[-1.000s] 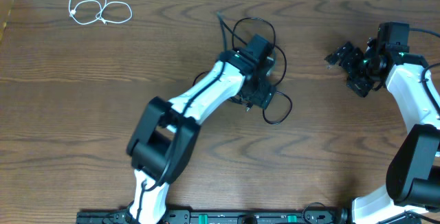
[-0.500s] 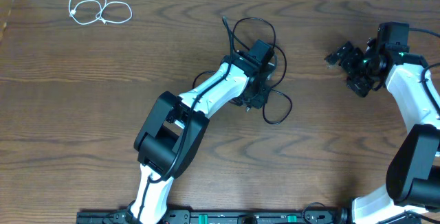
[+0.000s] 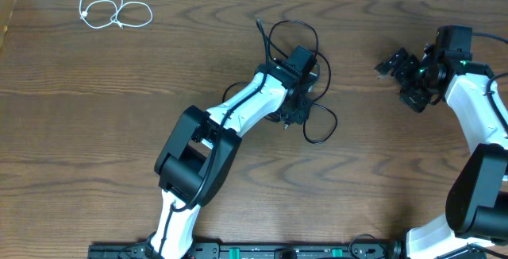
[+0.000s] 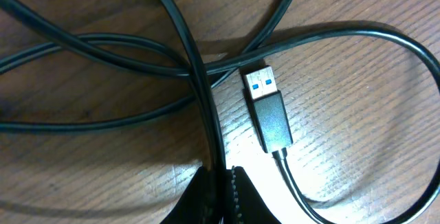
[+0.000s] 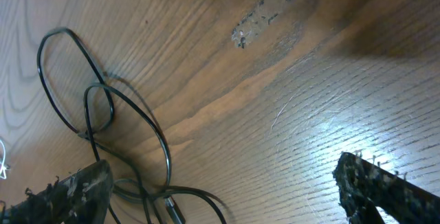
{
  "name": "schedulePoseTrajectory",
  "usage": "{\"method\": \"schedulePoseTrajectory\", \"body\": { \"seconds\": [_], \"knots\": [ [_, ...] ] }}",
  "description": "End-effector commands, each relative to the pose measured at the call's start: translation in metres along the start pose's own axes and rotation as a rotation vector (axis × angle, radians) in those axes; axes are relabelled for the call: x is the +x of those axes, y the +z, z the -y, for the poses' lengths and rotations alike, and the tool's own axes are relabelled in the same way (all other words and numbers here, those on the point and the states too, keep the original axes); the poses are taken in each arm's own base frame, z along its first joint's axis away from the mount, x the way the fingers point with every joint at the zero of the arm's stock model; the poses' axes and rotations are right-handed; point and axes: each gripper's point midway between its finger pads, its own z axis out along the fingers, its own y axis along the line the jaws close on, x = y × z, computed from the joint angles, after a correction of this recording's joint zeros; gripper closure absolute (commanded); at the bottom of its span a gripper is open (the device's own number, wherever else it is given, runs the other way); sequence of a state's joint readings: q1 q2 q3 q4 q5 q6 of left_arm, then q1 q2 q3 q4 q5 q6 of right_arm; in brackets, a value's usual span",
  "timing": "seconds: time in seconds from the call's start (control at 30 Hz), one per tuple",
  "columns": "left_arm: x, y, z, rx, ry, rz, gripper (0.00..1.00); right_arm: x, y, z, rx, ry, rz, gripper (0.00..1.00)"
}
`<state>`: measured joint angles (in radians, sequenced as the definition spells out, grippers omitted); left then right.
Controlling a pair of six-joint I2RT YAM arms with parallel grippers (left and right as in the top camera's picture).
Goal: Untangle cables
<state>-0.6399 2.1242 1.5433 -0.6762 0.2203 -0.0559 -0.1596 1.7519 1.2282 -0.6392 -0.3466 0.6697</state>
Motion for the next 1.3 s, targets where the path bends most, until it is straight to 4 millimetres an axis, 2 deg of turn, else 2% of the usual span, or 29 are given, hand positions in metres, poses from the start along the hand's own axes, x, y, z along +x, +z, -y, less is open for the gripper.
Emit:
{"method": "schedulePoseTrajectory", "body": {
  "seconds": [0.0,0.1,0.23,0.4,0.57,0.73,0.9,1.03,1.1,1.27],
  "knots": [
    [-0.021,-0.040,0.008,0.004,-0.015,0.105,0.93,-0.001,0.001,0.003,0.005,0.012,-0.001,0.01],
    [-0.032,-0.074,0.019,0.042,-0.001,0.185,0.93,-0.001,0.001,0.003,0.005,0.012,-0.001,0.01],
    [-0.052,-0.144,0.047,0.169,-0.004,0.358,0.93,-0.001,0.001,0.003,0.005,0.012,-0.001,0.01],
    [-0.072,-0.262,0.070,0.267,0.064,0.684,0.93,-0.001,0.001,0.002,0.005,0.012,-0.001,0.01],
    [-0.071,-0.374,0.077,0.288,0.129,1.004,0.92,-0.001,0.001,0.003,0.005,0.012,-0.001,0.01],
    [-0.060,-0.450,0.080,0.296,0.176,1.231,0.92,-0.001,0.001,0.003,0.005,0.012,-0.001,0.01],
    [-0.051,-0.500,0.071,0.279,0.091,1.390,0.92,-0.001,0.001,0.003,0.005,0.012,-0.002,0.01],
    [-0.045,-0.524,0.064,0.258,0.047,1.476,0.93,-0.001,0.001,0.003,0.005,0.012,-0.001,0.01],
    [-0.043,-0.527,0.063,0.254,0.042,1.483,0.92,-0.001,0.001,0.003,0.005,0.012,-0.001,0.01],
    [-0.042,-0.518,0.062,0.281,-0.005,1.441,0.93,-0.001,0.001,0.003,0.005,0.012,-0.001,0.01]
  ]
}}
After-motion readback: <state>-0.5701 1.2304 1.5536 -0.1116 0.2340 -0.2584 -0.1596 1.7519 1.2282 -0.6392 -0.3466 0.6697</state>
